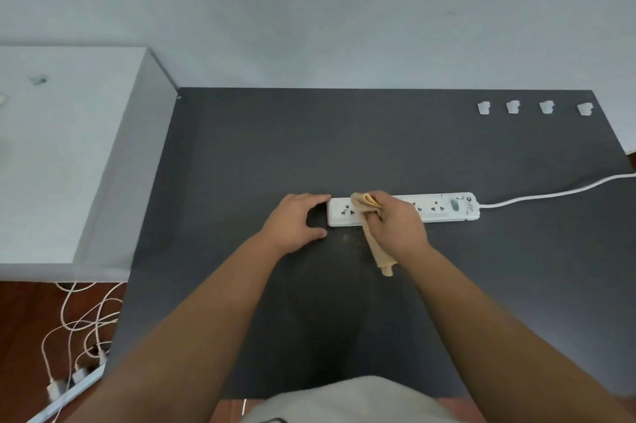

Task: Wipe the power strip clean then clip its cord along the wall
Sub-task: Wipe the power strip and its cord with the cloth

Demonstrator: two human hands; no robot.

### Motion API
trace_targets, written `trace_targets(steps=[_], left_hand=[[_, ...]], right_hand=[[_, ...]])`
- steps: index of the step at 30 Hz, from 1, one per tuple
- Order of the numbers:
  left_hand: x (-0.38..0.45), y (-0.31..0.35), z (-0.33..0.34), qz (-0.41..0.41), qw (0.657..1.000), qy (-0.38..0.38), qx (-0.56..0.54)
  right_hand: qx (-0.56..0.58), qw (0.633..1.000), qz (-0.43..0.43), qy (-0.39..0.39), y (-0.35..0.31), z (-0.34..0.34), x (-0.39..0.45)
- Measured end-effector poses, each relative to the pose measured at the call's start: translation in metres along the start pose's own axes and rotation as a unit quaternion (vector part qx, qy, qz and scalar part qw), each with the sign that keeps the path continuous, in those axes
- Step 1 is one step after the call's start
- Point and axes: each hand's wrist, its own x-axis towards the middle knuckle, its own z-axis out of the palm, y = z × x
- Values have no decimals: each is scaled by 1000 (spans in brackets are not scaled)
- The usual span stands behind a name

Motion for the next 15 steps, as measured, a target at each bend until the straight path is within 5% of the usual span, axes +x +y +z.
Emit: trace_targets(steps=[3,12,15], left_hand=[[-2,3,1,-6,1000,10,-11],[-7,5,3,-56,992,98,60],[-7,4,-1,-63,992,93,65]], right_hand=[[-65,998,25,8,9,-5,13],[-170,971,-101,-136,-45,28,22],[-120,981,-101,-119,-26,9,13]])
